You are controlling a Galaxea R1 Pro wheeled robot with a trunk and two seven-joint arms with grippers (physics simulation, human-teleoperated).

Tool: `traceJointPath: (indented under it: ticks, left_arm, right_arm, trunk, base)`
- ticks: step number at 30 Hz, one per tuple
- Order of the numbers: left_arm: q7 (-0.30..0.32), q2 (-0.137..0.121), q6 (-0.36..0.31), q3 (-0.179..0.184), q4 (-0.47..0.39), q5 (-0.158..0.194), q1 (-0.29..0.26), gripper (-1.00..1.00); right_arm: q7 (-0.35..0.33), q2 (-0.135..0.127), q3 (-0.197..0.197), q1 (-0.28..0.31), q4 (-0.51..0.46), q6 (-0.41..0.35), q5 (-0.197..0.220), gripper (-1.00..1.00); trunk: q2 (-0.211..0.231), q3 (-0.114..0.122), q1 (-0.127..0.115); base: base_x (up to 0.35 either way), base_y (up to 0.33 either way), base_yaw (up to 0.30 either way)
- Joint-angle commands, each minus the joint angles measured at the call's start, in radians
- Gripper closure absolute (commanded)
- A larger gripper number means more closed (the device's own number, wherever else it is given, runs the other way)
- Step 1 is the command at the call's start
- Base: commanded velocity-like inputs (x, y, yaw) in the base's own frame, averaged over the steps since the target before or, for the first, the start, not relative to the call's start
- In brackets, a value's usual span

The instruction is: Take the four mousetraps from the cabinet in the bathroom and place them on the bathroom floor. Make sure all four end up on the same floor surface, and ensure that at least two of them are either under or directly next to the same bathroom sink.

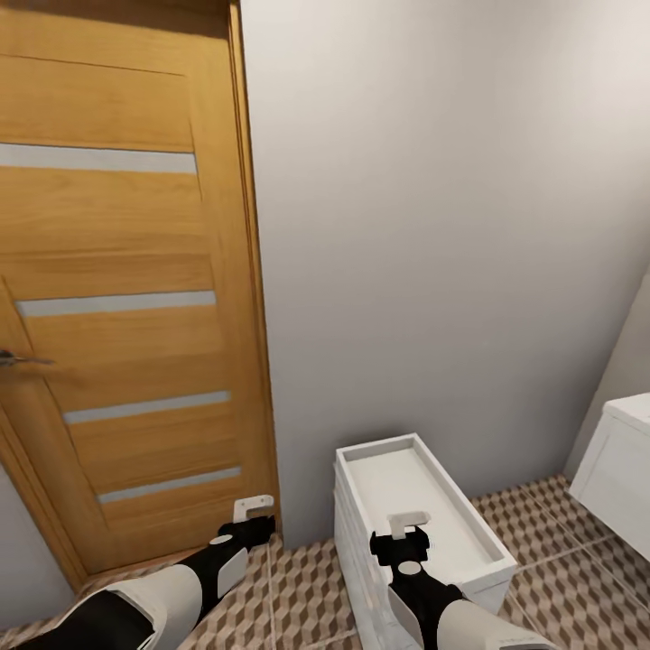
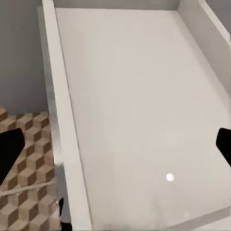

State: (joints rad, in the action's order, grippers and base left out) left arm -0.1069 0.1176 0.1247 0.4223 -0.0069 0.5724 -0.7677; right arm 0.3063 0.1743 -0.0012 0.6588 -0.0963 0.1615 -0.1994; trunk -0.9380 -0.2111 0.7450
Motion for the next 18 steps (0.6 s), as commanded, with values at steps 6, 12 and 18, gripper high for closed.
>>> traceJointPath:
  ticks: [6,12,18]
  left_arm:
    - [-0.003,0.001,0.003,0.008,0.001,0.007,-0.001,-1.00]
    - [-0.003,0.001,0.003,0.009,0.001,0.007,-0.001,-1.00]
    - [-0.003,0.001,0.003,0.008,0.001,0.007,-0.001,-1.00]
  right_arm:
    - [0.005,0.000,0.000,0.001,0.001,0.001,-0.007,-1.00]
    - [0.005,0.000,0.000,0.001,0.001,0.001,-0.007,-1.00]
    - [0.005,0.000,0.000,0.001,0.001,0.002,-0.007,-1.00]
  trunk:
    - [-0.001,-0.001,0.000]
    - [-0.001,-0.001,0.000]
    - [-0.001,-0.001,0.000]
  base:
    - [0.000,0.000,0.300]
    - [0.000,0.000,0.300]
    - [0.000,0.000,0.300]
